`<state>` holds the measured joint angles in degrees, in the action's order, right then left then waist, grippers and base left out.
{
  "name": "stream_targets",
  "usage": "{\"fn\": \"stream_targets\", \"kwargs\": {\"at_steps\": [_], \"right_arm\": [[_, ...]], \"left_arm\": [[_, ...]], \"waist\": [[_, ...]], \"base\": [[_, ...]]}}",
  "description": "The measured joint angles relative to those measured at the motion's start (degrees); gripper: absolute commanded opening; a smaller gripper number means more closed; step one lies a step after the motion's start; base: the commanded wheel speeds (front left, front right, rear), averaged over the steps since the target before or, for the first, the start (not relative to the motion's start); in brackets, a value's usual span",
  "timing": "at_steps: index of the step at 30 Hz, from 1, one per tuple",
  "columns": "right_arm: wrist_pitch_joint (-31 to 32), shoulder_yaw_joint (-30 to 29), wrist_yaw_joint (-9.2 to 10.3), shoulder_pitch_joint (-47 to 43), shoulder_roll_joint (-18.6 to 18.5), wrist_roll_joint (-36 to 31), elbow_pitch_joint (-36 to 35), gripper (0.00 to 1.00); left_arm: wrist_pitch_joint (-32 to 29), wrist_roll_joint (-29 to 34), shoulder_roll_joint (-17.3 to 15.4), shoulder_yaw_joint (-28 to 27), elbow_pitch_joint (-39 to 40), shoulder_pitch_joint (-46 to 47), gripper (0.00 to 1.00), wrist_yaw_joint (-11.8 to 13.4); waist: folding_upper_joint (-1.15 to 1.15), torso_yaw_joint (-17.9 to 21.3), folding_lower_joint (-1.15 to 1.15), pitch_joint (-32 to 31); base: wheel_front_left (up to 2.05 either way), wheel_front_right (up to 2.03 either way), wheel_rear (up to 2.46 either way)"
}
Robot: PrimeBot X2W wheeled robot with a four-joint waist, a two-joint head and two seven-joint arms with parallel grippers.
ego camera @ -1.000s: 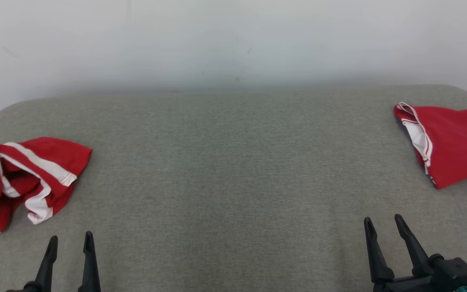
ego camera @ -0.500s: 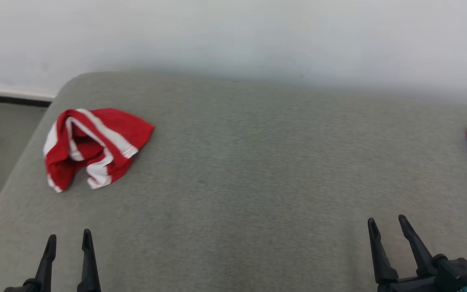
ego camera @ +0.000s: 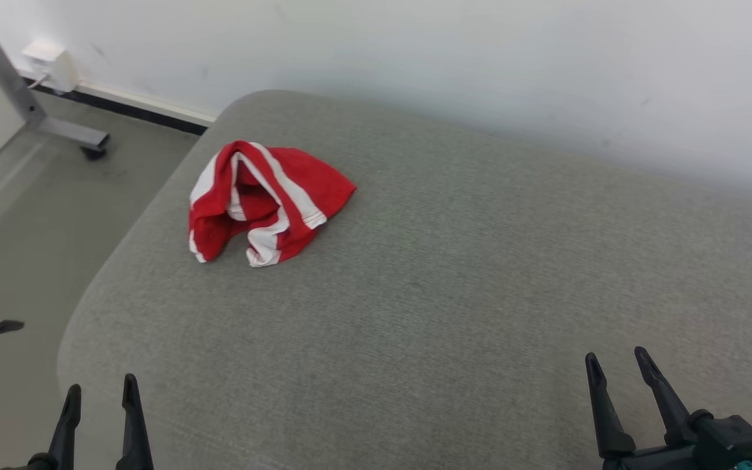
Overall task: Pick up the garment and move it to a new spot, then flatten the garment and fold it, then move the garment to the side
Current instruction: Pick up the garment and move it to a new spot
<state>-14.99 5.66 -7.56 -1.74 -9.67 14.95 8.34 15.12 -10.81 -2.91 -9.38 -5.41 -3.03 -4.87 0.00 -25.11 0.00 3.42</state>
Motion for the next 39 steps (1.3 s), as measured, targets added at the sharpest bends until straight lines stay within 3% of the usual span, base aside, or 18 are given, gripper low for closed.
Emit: {"fn": "stream_targets", "kwargs": {"at_steps": [8,15,21,32,39], "right_arm": [[0.0,0.4,0.0,0.0,0.0,-0.2,-0.2,1.0],[0.0,0.4,0.0,0.3,-0.4,-0.3,-0.4,1.0],[0.1,-1.0,0.0,2.0,-2.1,-0.5,-1.4,1.0],[0.4,-6.5,0.0,6.8,-5.7,-0.6,-5.8,1.0],[0.3,-9.3,0.0,7.7,-5.7,-0.5,-7.2,1.0]], "left_arm": [[0.0,-0.5,0.0,0.0,-0.3,-0.1,1.0,0.4],[0.0,-2.0,0.0,-1.2,-0.4,0.7,1.0,0.9],[0.0,-2.1,-0.5,-2.0,-1.2,9.0,1.0,0.2],[-0.1,-3.9,-6.8,-3.9,-7.7,32.8,1.0,-0.6],[-3.9,-4.2,-12.3,-3.8,-14.7,44.0,1.0,-0.6]], "waist": [[0.0,-3.0,0.0,-0.2],[0.0,-2.0,0.0,0.1],[0.0,0.0,0.0,2.1],[-0.01,6.6,-0.01,9.9],[-0.02,12.2,-0.01,15.7]], "base": [[0.0,0.0,0.0],[0.0,0.0,0.0],[0.0,0.0,0.0],[0.0,0.0,0.0],[0.0,0.0,0.0]]}}
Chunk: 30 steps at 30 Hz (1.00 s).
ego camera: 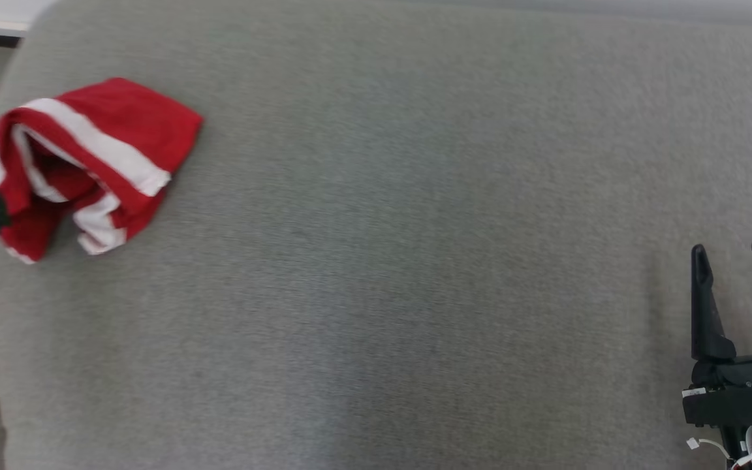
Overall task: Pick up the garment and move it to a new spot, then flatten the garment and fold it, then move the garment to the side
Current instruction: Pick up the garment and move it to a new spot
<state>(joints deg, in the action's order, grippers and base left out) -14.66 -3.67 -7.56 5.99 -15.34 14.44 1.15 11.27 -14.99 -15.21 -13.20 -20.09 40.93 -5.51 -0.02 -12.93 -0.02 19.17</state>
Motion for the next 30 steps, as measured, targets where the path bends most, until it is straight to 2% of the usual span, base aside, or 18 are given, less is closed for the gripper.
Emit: {"fn": "stream_targets", "kwargs": {"at_steps": [6,11,16,22,24,25,26,27,30], "right_arm": [[-0.1,-1.1,0.0,0.3,0.1,0.1,0.0,1.0],[-0.2,-1.4,0.0,1.0,0.0,0.1,-0.1,1.0],[-0.3,-1.3,0.0,1.1,-0.1,0.0,-0.3,1.0],[-0.3,-1.1,0.0,1.2,-0.1,-0.1,-0.4,1.0],[-0.3,-0.8,0.0,1.1,0.0,-0.4,-0.3,1.0],[-0.3,-0.7,0.0,1.1,0.0,-0.4,-0.1,1.0],[-0.3,-0.7,0.0,1.1,0.0,-0.4,0.0,1.0],[-0.3,-0.6,0.0,1.1,0.0,-0.3,0.1,1.0],[-0.3,-0.4,0.0,1.2,0.1,-0.3,0.6,1.0]], "left_arm": [[-3.8,-0.3,-3.0,0.3,-7.4,4.4,1.0,-0.1],[-11.3,-1.5,-4.8,-0.1,-14.9,5.6,1.0,0.5],[-17.1,-2.4,-5.2,0.0,-18.9,6.2,1.0,1.1],[-28.2,-3.5,-5.7,0.6,-24.1,5.9,1.0,1.5],[-31.9,-4.4,-5.5,1.2,-24.7,5.3,0.79,1.1],[-32.5,-4.4,-5.5,1.3,-24.6,5.1,0.63,1.3],[-33.5,-4.4,-5.5,1.5,-24.5,4.8,0.06,1.3],[-34.2,-4.4,-5.5,1.7,-24.3,4.5,0.0,1.5],[-35.4,-4.4,-5.8,1.9,-23.1,3.8,0.0,2.0]], "waist": [[0.0,4.4,0.0,4.1],[0.0,7.0,0.0,6.4],[0.0,8.1,0.0,7.1],[0.01,8.1,0.01,6.5],[0.01,8.3,0.01,6.0],[0.01,8.4,0.01,5.8],[0.01,8.4,0.01,5.6],[0.01,8.5,0.01,5.4],[0.02,8.9,0.02,4.7]], "base": [[0.0,0.0,0.0],[0.0,0.0,0.0],[0.0,0.0,0.0],[0.0,0.0,0.0],[0.0,0.0,0.0],[0.0,0.0,0.0],[0.0,0.0,0.0],[0.0,0.0,0.0],[0.0,0.0,0.0]]}}
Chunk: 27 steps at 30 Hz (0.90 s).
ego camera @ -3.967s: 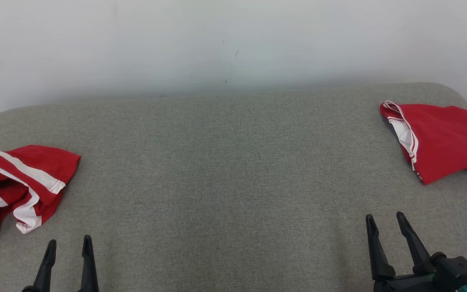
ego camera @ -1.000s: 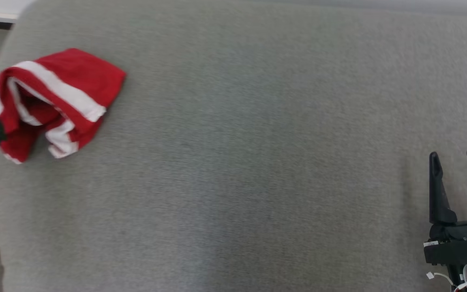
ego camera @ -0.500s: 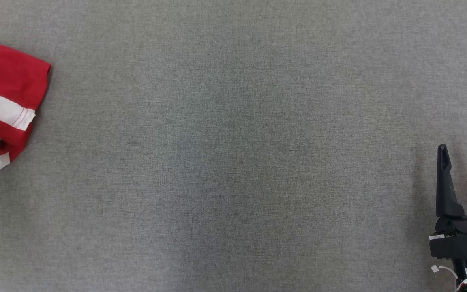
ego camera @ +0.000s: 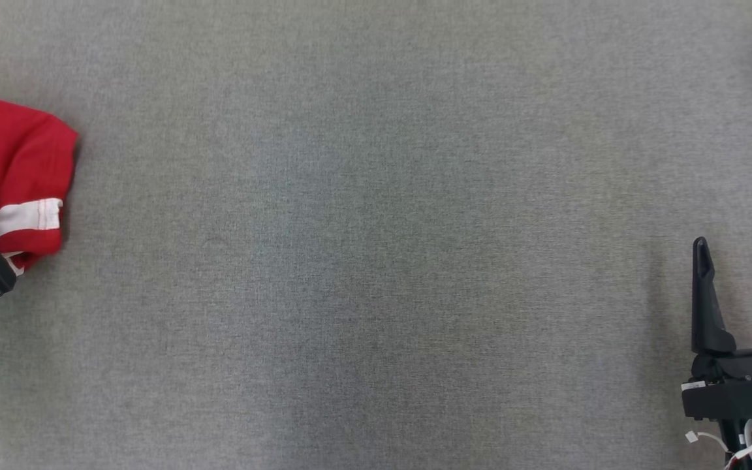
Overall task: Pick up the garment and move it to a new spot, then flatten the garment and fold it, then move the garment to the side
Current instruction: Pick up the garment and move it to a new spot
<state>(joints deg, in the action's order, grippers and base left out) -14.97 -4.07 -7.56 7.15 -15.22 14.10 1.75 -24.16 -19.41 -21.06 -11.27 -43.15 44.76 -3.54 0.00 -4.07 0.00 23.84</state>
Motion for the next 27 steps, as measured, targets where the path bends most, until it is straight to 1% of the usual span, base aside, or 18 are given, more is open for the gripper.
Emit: {"fn": "stream_targets", "kwargs": {"at_steps": [4,7,10,15,19,23,27], "right_arm": [[0.0,0.4,0.0,0.0,0.6,0.0,0.8,1.0],[0.0,0.5,0.0,0.1,1.3,0.1,1.2,1.0],[0.0,0.6,0.0,0.1,2.2,0.4,1.6,1.0],[0.0,1.0,0.0,0.2,3.7,0.4,2.1,1.0],[0.0,1.4,0.0,0.4,5.0,0.6,2.6,1.0],[0.0,2.3,0.0,1.4,6.6,1.0,2.8,1.0],[0.0,3.4,0.0,2.5,8.2,1.3,3.1,1.0]], "left_arm": [[1.3,0.1,-0.3,0.2,3.0,-0.9,0.0,0.2],[5.2,0.8,-1.3,0.2,6.6,-0.9,0.0,0.2],[9.5,1.0,-1.4,0.3,10.4,-0.6,0.0,-0.1],[16.5,3.2,-1.8,2.9,17.7,1.9,0.0,-1.1],[17.5,3.1,-0.9,5.8,23.1,4.6,0.0,-2.1],[17.3,2.9,0.9,9.1,28.6,7.7,0.0,-2.6],[16.5,2.9,3.6,13.1,31.8,9.6,0.0,-3.0]], "waist": [[0.0,0.5,0.0,-1.3],[0.0,0.9,0.0,-2.6],[0.0,1.4,0.0,-3.9],[0.0,2.8,0.01,-5.8],[0.0,4.5,0.0,-6.8],[0.0,7.0,0.0,-7.3],[0.0,10.0,0.0,-7.3]], "base": [[0.0,0.0,0.0],[0.0,0.0,0.0],[0.0,0.0,0.0],[0.0,0.0,0.0],[0.0,0.0,0.0],[0.0,0.0,0.0],[0.0,0.0,0.0]]}}
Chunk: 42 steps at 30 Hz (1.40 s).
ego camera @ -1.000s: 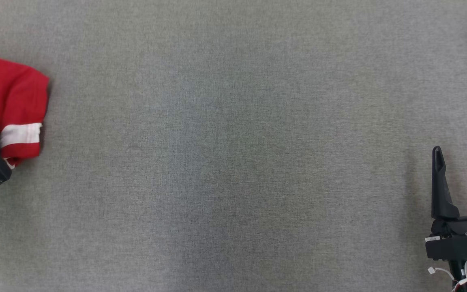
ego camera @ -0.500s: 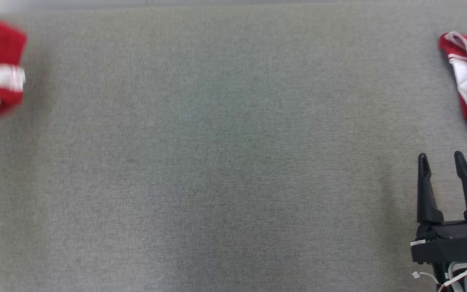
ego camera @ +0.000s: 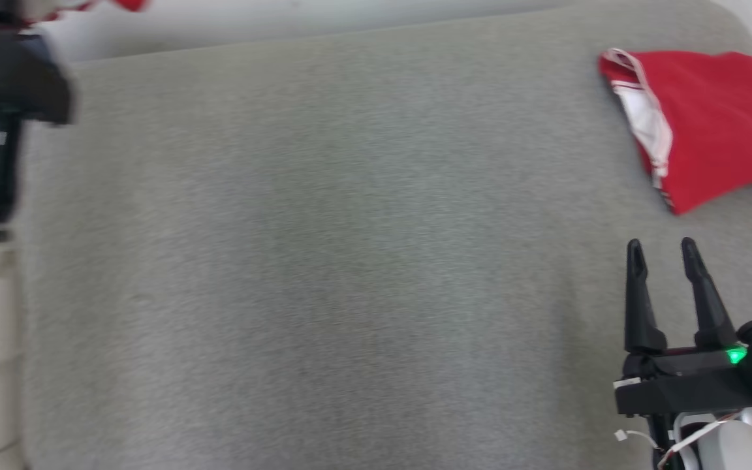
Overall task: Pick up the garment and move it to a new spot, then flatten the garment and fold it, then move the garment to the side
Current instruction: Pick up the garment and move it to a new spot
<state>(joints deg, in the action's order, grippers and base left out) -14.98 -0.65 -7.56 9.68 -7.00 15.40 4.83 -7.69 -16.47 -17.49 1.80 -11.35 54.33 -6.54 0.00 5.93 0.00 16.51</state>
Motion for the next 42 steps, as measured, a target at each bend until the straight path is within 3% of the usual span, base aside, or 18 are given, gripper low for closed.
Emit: {"fn": "stream_targets", "kwargs": {"at_steps": [7,15,28,29,30,31,35,42], "right_arm": [[0.0,1.1,0.0,0.4,1.6,0.3,0.7,1.0],[0.0,1.2,0.0,0.4,2.2,0.6,1.0,1.0],[0.0,1.9,0.0,0.7,2.2,0.1,1.3,1.0],[0.0,1.9,0.0,0.7,2.1,0.1,1.3,1.0],[0.0,1.9,0.0,0.7,2.1,0.1,1.4,1.0],[0.0,1.8,0.0,0.7,1.7,-0.1,1.4,1.0],[0.0,1.4,0.0,0.0,1.4,-0.5,1.4,1.0],[0.0,0.9,0.0,-1.8,0.6,-0.9,1.2,1.0]], "left_arm": [[0.5,-0.1,6.0,7.0,0.2,-0.1,0.0,-0.3],[4.3,-2.8,12.5,11.9,-4.6,-8.0,0.0,0.1],[11.8,-9.6,14.5,23.3,-16.1,-22.3,0.0,2.6],[12.3,-10.6,14.5,24.6,-16.6,-22.5,0.17,2.8],[12.9,-11.3,14.5,25.9,-17.0,-22.5,0.89,3.1],[15.1,-12.0,14.6,28.0,-17.1,-22.3,1.0,4.0],[19.1,-13.5,14.6,30.2,-16.4,-20.8,1.0,5.3],[22.2,-12.1,12.7,27.2,-13.5,-20.9,1.0,7.3]], "waist": [[0.0,5.5,0.0,-0.1],[0.0,9.3,0.0,-0.4],[0.0,7.1,0.0,-0.6],[0.0,6.9,0.0,-0.7],[0.0,6.6,-0.01,-0.7],[0.0,6.1,-0.01,-1.0],[0.0,4.6,-0.01,-2.0],[0.0,1.9,0.0,-4.3]], "base": [[0.0,0.0,0.0],[0.0,0.0,0.0],[0.0,0.0,0.0],[0.0,0.0,0.0],[0.0,0.0,0.0],[0.0,0.0,0.0],[0.0,0.0,0.0],[0.0,0.0,0.0]]}}
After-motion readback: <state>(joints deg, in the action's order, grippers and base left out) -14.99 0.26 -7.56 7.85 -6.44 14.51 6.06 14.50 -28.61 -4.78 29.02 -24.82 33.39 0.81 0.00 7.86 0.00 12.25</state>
